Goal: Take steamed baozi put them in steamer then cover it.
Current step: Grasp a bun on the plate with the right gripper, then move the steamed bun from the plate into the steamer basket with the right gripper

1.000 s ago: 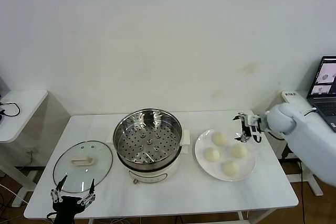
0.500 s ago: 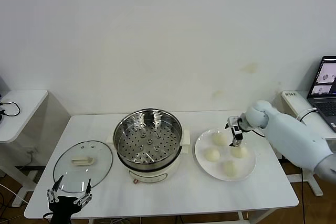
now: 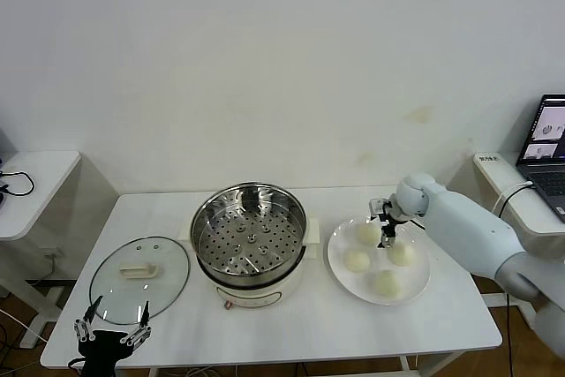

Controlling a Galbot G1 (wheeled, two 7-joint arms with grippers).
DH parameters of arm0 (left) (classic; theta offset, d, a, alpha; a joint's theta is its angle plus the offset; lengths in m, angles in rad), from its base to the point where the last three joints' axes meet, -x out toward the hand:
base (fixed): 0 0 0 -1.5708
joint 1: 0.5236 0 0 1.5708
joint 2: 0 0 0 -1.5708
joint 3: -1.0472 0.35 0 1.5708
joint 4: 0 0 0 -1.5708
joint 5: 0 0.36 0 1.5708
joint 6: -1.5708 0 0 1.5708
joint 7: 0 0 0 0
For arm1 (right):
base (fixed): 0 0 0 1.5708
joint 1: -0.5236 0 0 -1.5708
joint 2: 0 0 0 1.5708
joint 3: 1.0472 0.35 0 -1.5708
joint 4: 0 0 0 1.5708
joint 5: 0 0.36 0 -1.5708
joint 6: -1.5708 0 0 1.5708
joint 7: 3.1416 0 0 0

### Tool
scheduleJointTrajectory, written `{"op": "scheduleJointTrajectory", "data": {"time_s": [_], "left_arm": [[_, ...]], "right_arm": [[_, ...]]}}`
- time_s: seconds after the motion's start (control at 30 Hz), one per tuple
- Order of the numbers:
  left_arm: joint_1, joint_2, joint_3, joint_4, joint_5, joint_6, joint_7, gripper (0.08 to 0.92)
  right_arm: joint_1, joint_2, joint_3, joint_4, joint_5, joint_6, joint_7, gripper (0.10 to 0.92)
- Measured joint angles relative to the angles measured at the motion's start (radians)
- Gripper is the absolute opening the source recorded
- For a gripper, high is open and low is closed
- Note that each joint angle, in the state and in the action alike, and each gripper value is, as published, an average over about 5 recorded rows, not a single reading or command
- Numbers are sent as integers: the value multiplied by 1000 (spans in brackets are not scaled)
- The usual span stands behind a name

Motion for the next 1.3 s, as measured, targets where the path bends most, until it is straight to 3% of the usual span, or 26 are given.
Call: {"op": "scheduleJointTrajectory", "data": {"time_s": [0.4, 0.83, 1.3], "left_arm": [[1, -1, 0, -1, 0, -2, -1, 823], [-7, 4, 5, 9, 0, -3, -1, 823], [-5, 17, 6, 11, -13, -4, -1, 823]], "right_arm": [[6, 6, -8, -11, -1, -6, -12, 567], [79, -68, -58, 77, 65, -30, -43, 560], [331, -142, -201, 269, 285, -55, -43, 569]]}}
